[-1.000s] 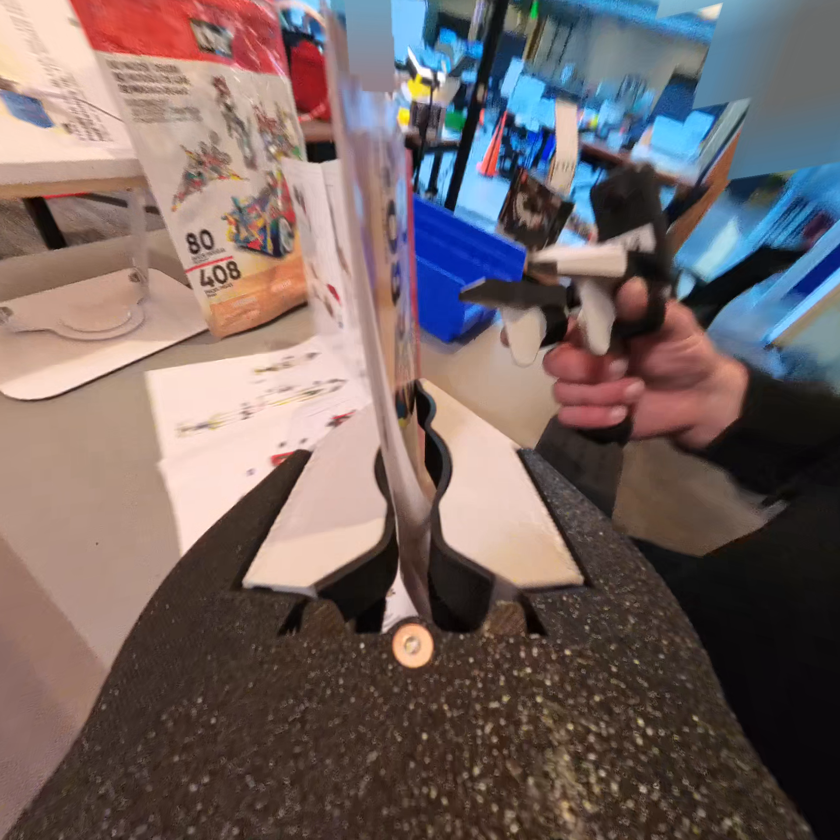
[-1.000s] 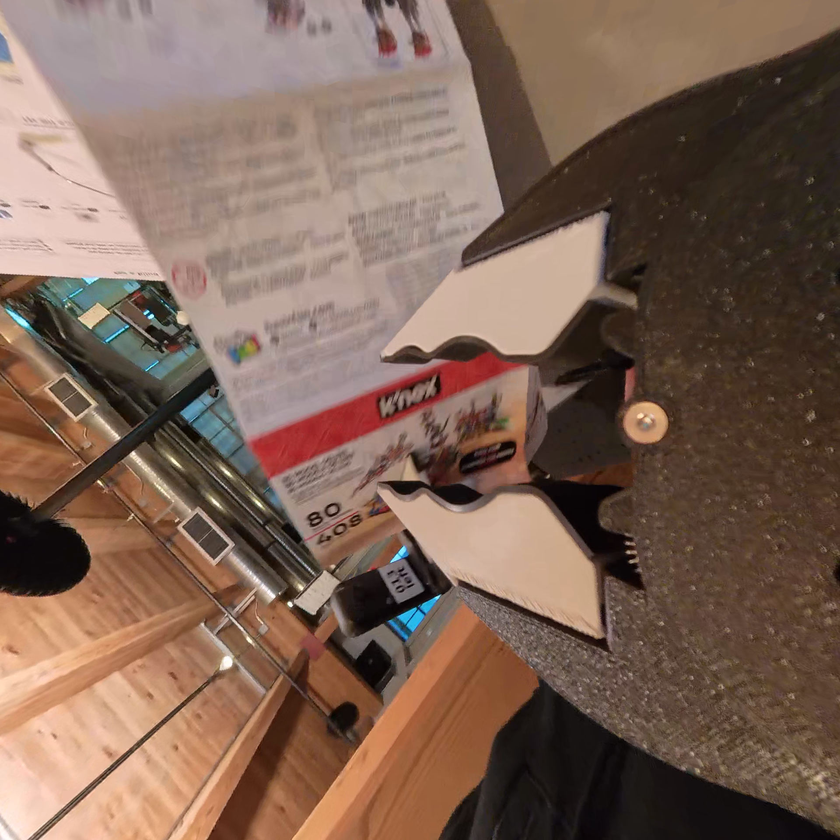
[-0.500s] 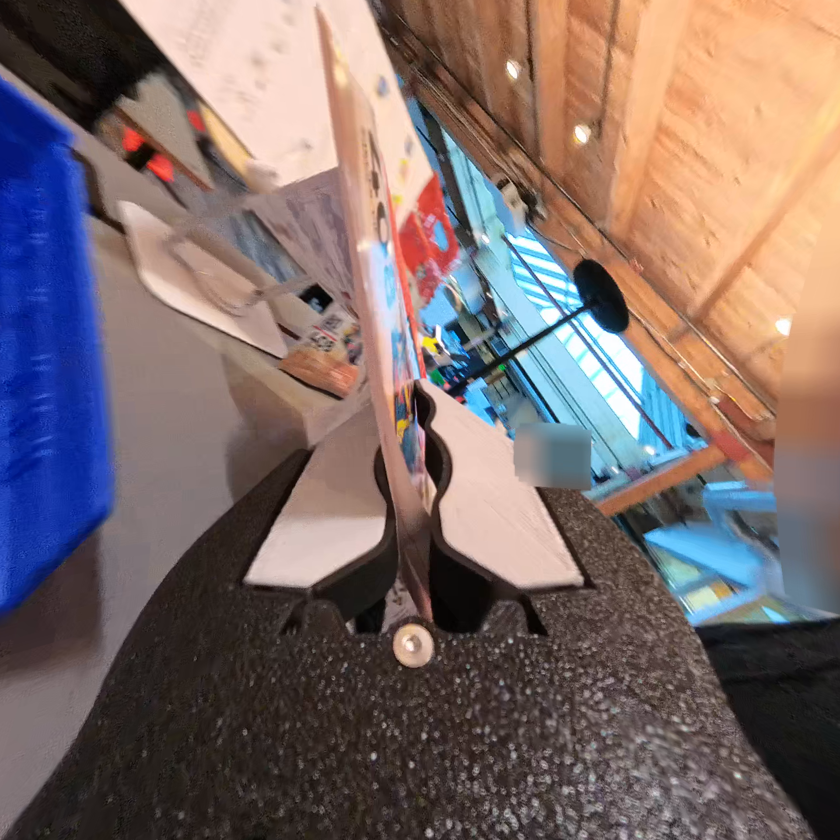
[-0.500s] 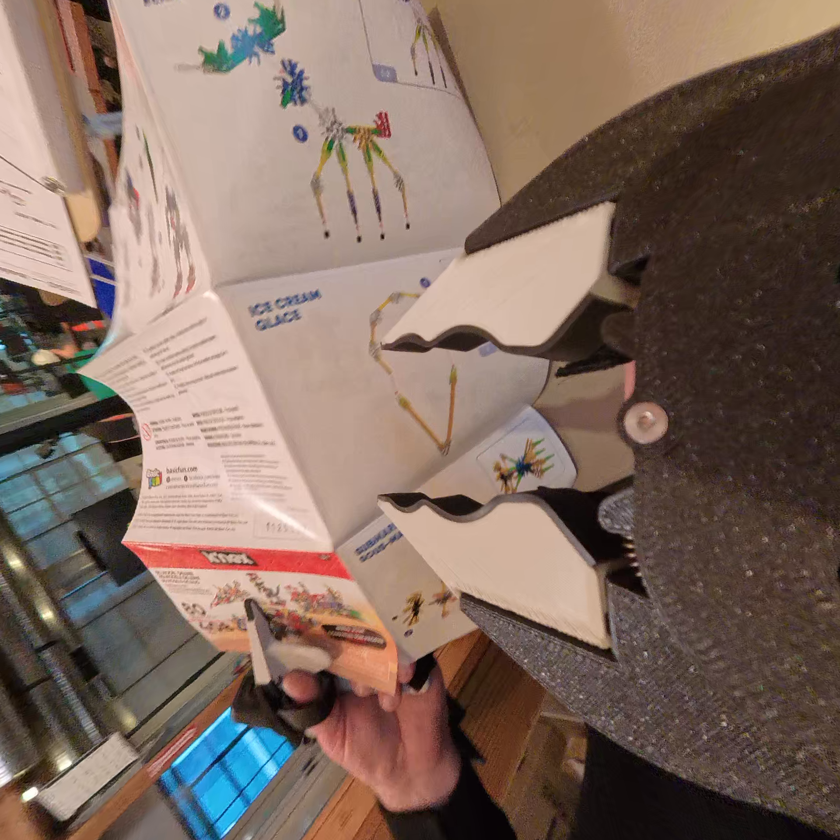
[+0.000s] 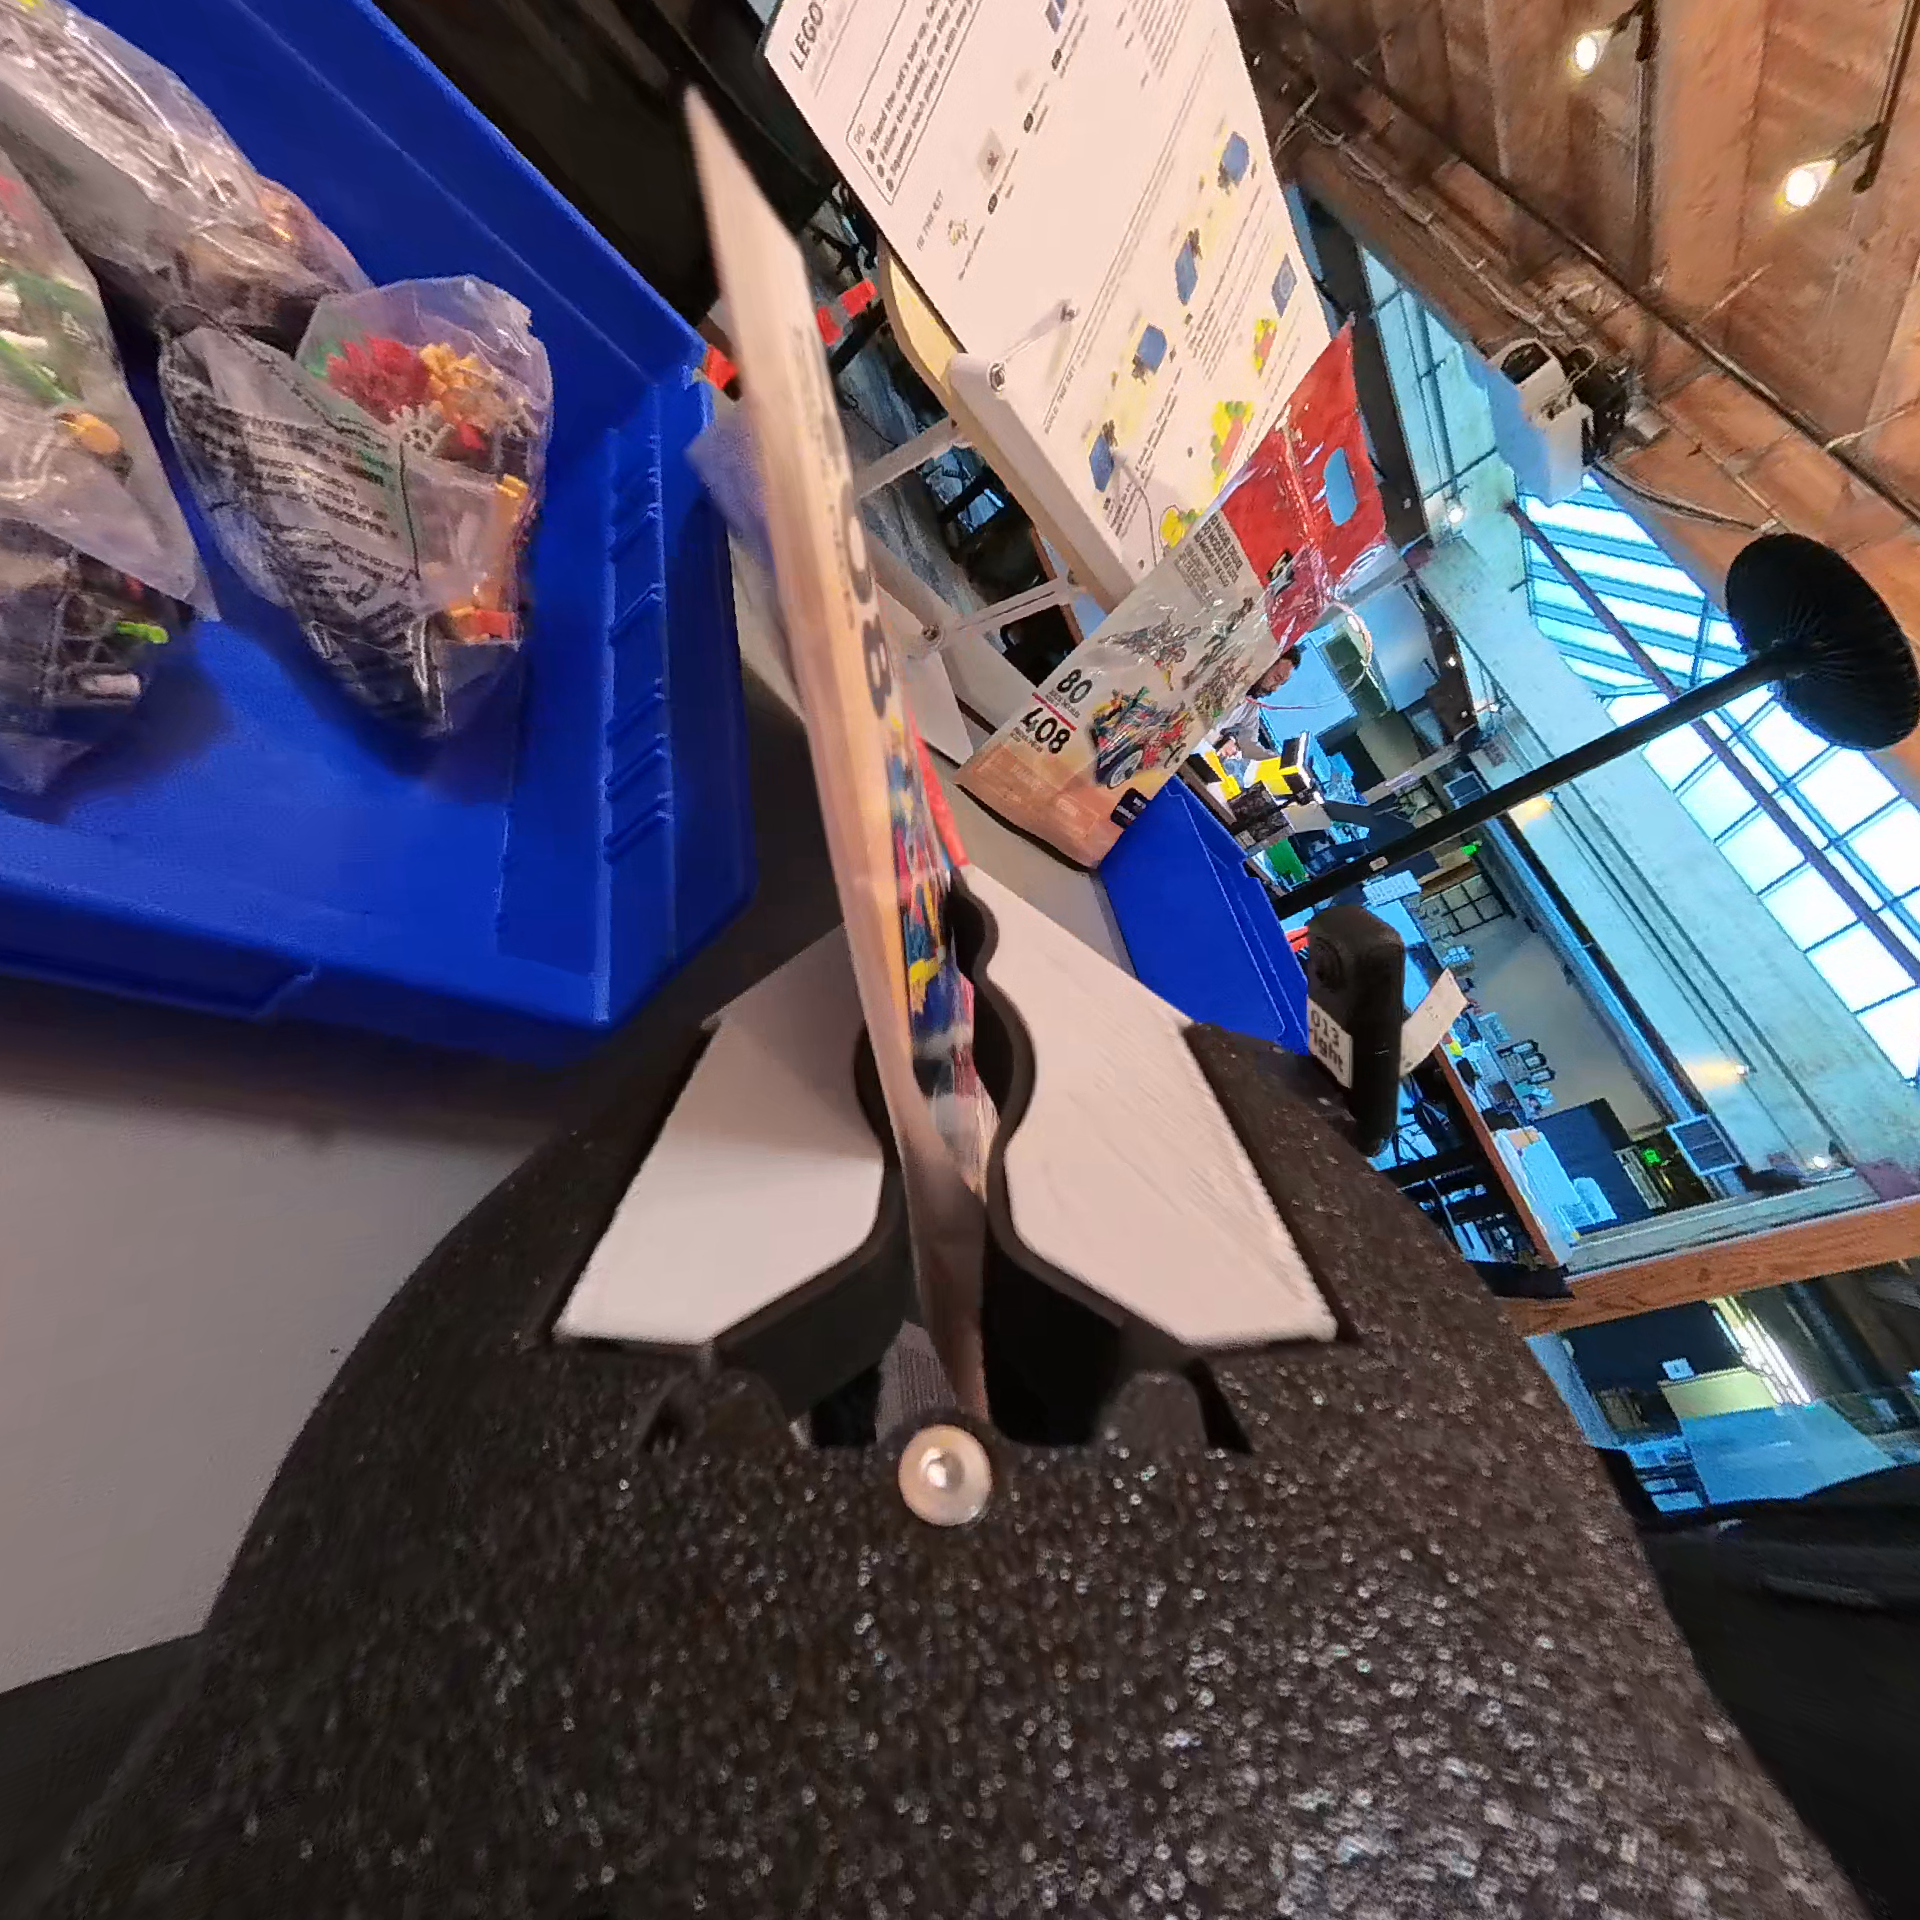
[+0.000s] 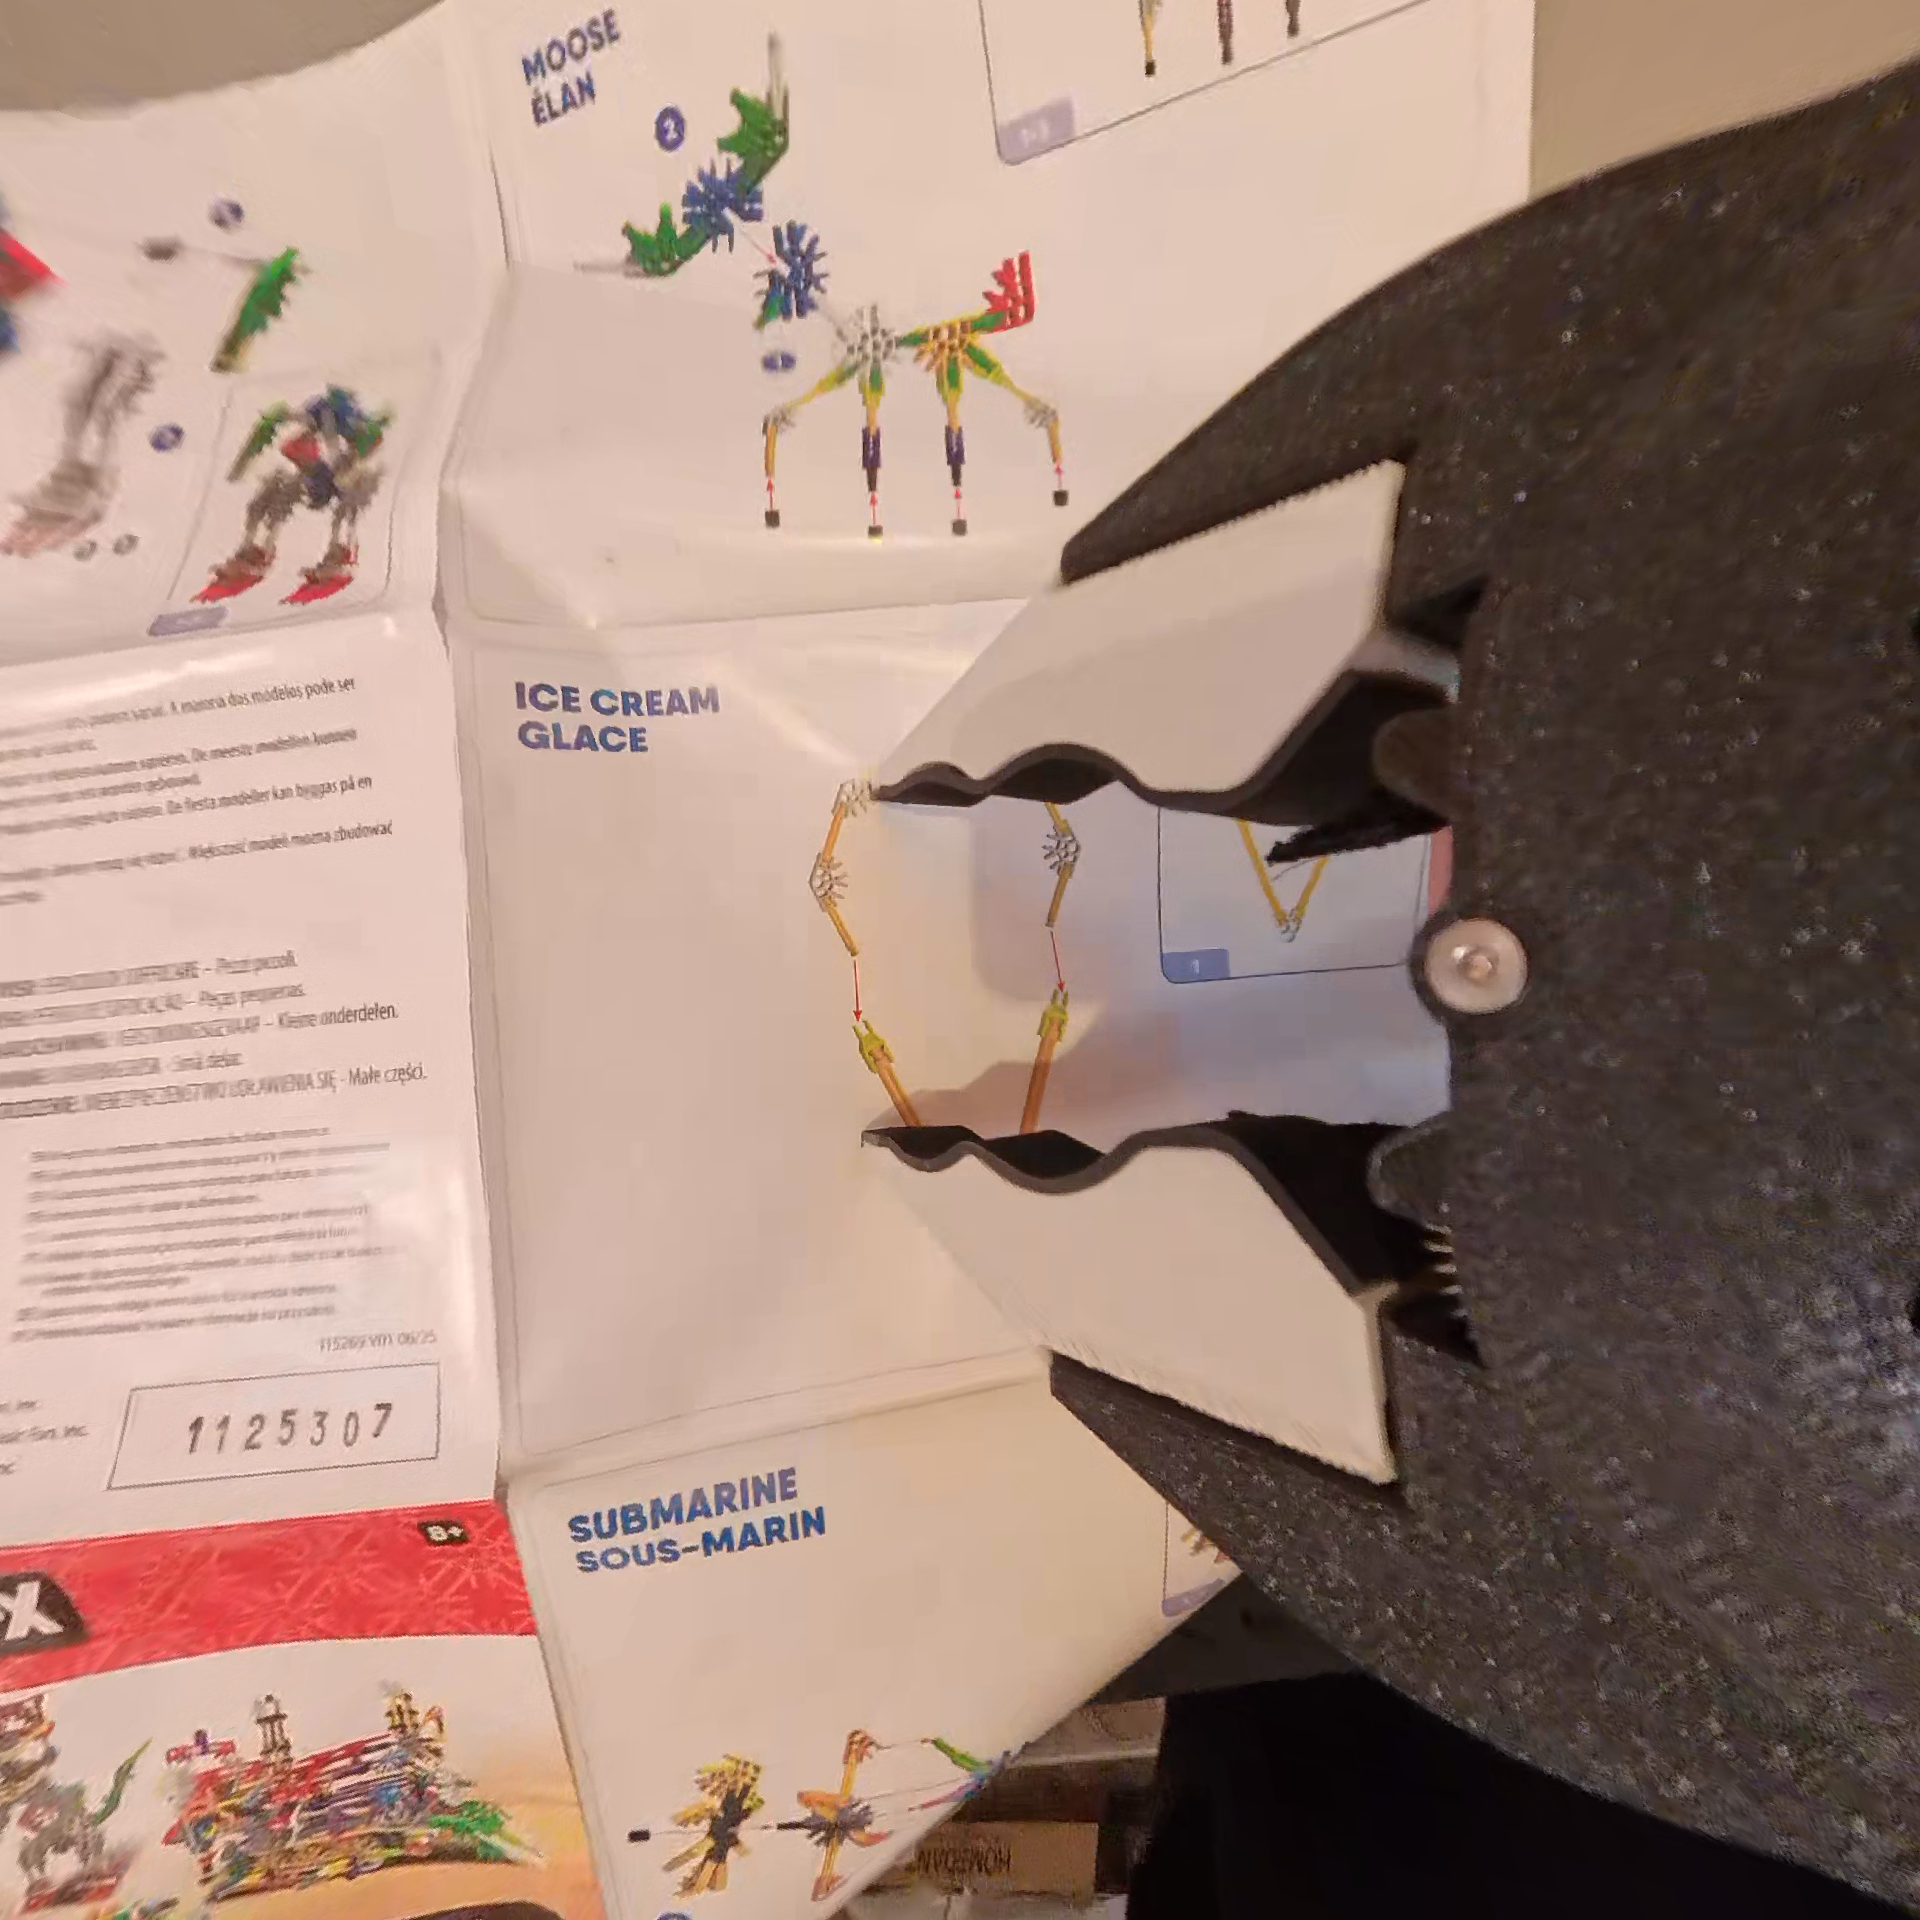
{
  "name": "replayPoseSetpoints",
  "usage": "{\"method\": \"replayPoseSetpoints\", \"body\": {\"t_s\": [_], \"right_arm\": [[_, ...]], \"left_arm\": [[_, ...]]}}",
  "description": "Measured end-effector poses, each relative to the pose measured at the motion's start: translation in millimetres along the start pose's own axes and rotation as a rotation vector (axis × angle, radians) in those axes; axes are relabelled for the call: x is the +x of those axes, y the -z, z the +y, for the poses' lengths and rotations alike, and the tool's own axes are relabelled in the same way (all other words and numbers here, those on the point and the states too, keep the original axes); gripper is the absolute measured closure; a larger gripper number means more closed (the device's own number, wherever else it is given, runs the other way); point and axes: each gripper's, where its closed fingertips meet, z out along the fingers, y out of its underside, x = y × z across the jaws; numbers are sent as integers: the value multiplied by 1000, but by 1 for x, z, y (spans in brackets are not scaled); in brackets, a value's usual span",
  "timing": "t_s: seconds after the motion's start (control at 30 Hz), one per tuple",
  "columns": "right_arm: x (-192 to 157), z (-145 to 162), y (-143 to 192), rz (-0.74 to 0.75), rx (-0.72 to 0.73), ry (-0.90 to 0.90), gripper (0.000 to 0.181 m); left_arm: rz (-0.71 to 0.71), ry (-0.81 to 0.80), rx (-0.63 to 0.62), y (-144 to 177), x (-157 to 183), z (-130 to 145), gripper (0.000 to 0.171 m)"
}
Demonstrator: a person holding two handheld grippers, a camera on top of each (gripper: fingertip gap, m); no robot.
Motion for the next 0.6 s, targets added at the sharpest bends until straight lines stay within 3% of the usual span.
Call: {"method": "replayPoseSetpoints", "body": {"t_s": [0.1,0.27,0.37,0.47,0.6], "right_arm": [[7,1,9,9,29,-34,121],[17,9,16,6,44,-78,122],[17,11,15,14,41,-63,122],[18,12,14,16,50,-66,122],[18,13,13,9,52,-68,122]], "left_arm": [[-4,-16,-12,-1,1,2,171],[75,7,-36,0,11,9,131],[103,51,-114,4,11,32,118],[142,104,-211,10,14,63,118],[196,161,-286,12,24,90,143]]}}
